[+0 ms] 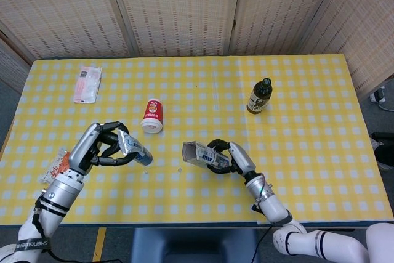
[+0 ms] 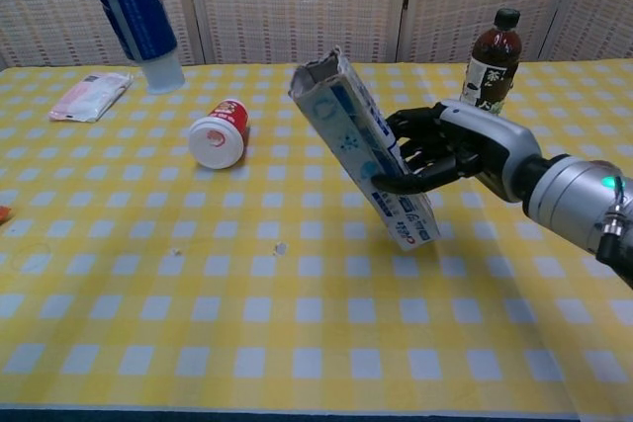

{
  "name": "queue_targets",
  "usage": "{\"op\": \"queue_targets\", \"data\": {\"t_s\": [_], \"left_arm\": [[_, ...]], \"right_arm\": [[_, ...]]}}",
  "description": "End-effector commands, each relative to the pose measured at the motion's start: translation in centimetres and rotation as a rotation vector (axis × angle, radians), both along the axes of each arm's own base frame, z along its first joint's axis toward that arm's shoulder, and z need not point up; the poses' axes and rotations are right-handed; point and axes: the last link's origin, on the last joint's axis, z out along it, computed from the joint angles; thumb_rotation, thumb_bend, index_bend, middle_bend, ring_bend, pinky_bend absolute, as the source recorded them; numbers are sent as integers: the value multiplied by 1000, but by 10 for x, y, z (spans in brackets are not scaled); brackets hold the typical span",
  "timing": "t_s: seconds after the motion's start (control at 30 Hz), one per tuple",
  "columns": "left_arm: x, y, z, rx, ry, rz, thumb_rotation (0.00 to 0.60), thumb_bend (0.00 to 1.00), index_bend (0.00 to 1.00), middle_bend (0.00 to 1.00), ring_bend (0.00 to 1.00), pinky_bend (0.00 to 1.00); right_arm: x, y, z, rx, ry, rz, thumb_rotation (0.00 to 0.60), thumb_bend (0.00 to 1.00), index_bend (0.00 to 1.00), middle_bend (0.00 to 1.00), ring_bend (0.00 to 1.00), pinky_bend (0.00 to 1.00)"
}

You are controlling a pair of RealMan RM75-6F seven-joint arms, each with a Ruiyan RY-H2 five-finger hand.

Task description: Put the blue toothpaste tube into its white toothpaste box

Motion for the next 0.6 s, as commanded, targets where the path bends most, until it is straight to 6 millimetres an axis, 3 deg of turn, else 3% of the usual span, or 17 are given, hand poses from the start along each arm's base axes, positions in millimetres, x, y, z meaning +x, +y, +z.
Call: {"op": "queue_targets", "data": {"t_s": [0.03,0.37,0.6], "left_arm": [[8,1,3,6,-6,-8,600,596,830,1000,1000,1000],[21,3,6,-2,-13,1,600,596,830,1000,1000,1000],[25,1,4,-2,-9,-1,600,596,830,1000,1000,1000]], "right_arm": [[12,1,-10,40,-51,-5,600,302,507,364,371,343],[48,7,-36,108,-112,30,600,302,507,364,370,343],[60,8,-47,151,-151,11,600,302,507,364,371,343]]}}
